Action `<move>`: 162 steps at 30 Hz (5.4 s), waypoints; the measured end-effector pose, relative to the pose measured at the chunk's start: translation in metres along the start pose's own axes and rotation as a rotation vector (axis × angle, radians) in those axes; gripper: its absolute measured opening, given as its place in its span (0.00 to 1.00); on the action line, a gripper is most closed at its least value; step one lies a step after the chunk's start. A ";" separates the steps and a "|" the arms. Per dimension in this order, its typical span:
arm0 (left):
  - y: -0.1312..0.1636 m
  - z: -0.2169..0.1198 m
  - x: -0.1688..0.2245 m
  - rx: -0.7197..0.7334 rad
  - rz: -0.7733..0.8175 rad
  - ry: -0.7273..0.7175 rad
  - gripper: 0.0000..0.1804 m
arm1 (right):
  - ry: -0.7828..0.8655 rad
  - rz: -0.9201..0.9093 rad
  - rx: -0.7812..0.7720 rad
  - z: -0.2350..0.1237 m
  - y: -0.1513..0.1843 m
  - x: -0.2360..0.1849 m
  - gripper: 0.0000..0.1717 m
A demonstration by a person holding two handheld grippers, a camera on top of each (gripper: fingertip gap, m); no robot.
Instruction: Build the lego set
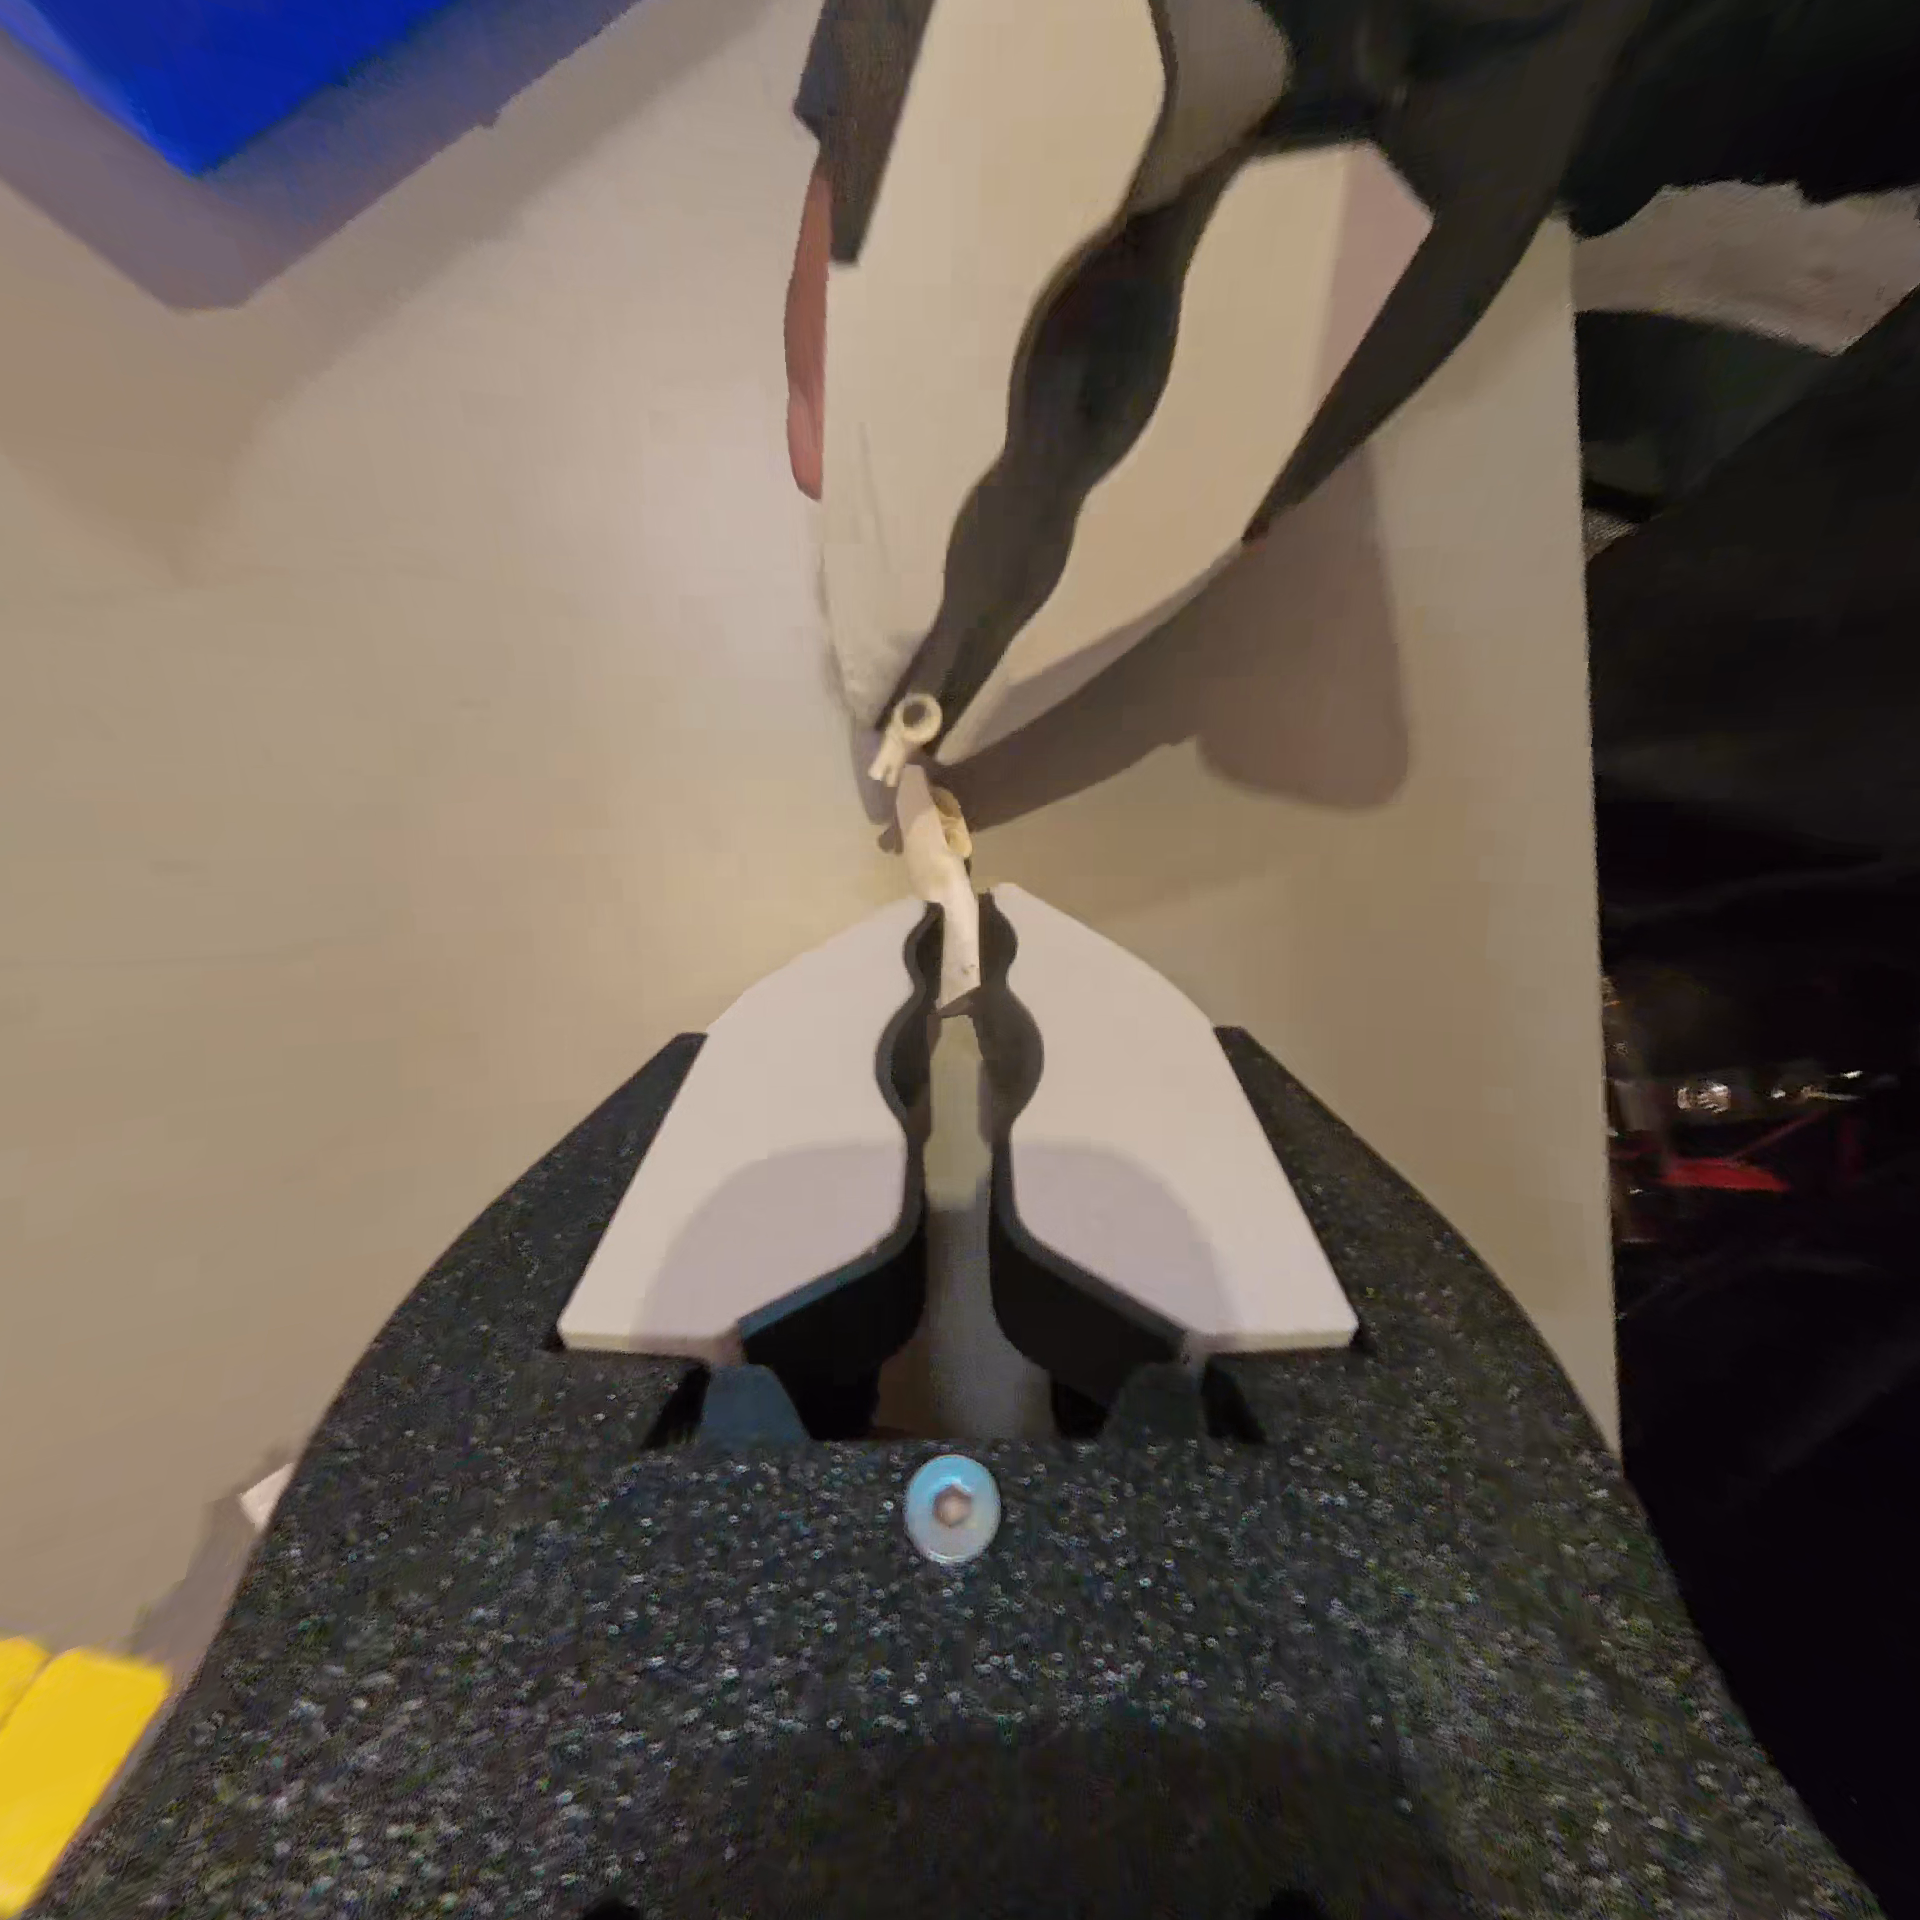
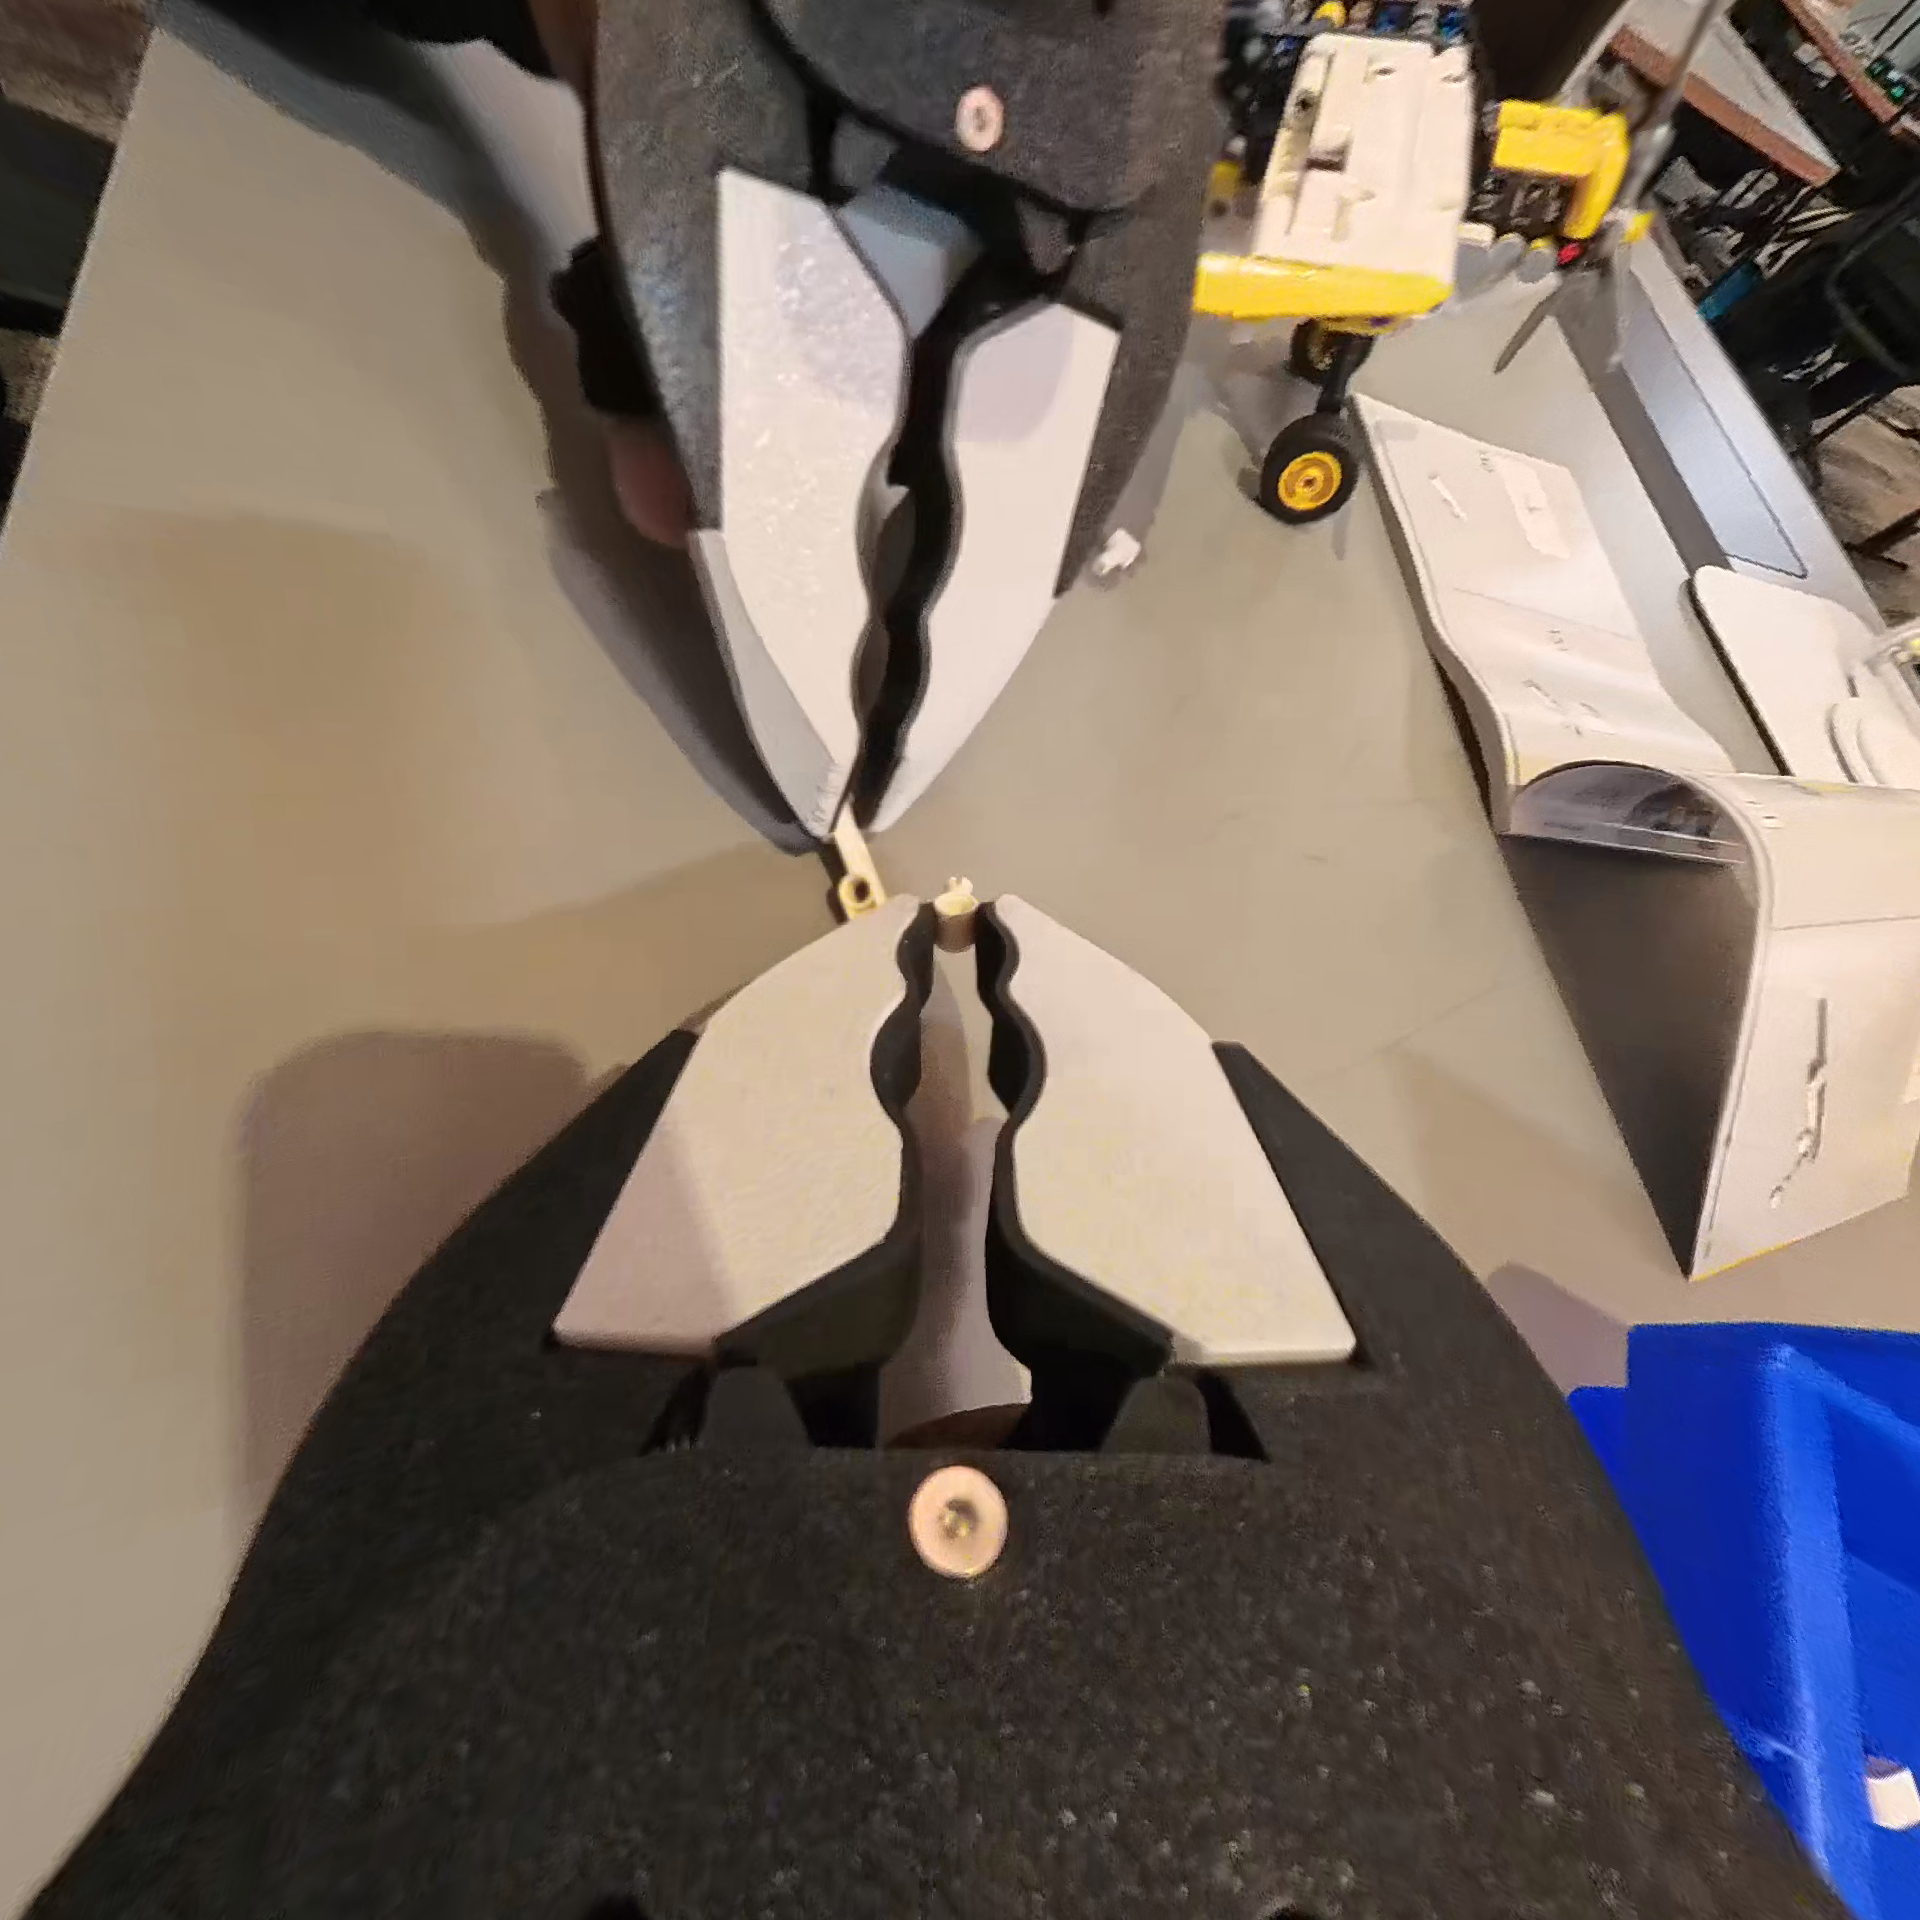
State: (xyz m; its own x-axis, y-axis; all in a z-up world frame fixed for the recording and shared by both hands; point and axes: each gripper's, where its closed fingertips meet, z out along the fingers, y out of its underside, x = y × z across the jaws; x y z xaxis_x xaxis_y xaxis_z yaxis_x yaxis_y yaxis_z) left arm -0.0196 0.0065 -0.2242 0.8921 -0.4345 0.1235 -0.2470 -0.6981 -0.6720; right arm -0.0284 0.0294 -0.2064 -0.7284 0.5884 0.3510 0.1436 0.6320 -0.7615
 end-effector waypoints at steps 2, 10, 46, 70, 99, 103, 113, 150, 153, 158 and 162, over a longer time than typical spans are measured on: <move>-0.002 0.002 0.003 0.002 -0.031 0.032 0.03 | -0.018 -0.025 -0.027 0.002 0.004 -0.004 0.04; -0.003 0.003 0.004 0.002 -0.124 0.079 0.03 | -0.056 -0.055 -0.027 0.000 0.006 -0.010 0.04; -0.005 0.010 -0.011 0.004 0.296 -0.259 0.06 | -0.244 0.201 -0.117 0.007 0.014 -0.011 0.04; -0.002 0.012 -0.008 0.031 0.068 -0.138 0.05 | -0.154 0.106 -0.090 0.008 0.010 -0.010 0.04; -0.008 0.009 -0.007 0.081 -0.045 -0.068 0.02 | -0.093 0.042 -0.077 0.002 0.007 -0.008 0.04; -0.010 0.011 -0.005 0.071 0.003 -0.087 0.02 | -0.114 0.056 -0.107 0.001 0.006 -0.009 0.04; -0.011 0.011 -0.011 0.055 0.119 -0.184 0.03 | -0.148 0.126 -0.210 0.002 0.010 -0.008 0.04; -0.014 0.013 -0.013 0.090 0.114 -0.138 0.03 | -0.342 0.070 -0.395 -0.001 0.021 -0.005 0.04; -0.015 0.010 -0.013 0.107 0.114 -0.143 0.03 | -0.344 0.059 -0.429 -0.005 0.025 -0.007 0.04; -0.017 0.008 -0.011 0.124 0.108 -0.128 0.04 | -0.335 0.054 -0.456 -0.004 0.031 -0.011 0.04; -0.015 0.012 -0.010 0.106 0.120 -0.129 0.03 | -0.314 0.058 -0.431 -0.002 0.026 -0.009 0.04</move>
State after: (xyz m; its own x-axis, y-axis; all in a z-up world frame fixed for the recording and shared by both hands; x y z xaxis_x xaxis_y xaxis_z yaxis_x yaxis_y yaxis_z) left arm -0.0201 0.0276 -0.2237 0.9014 -0.4299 -0.0519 -0.3193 -0.5790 -0.7502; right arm -0.0165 0.0417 -0.2282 -0.8669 0.4912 0.0847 0.4038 0.7916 -0.4586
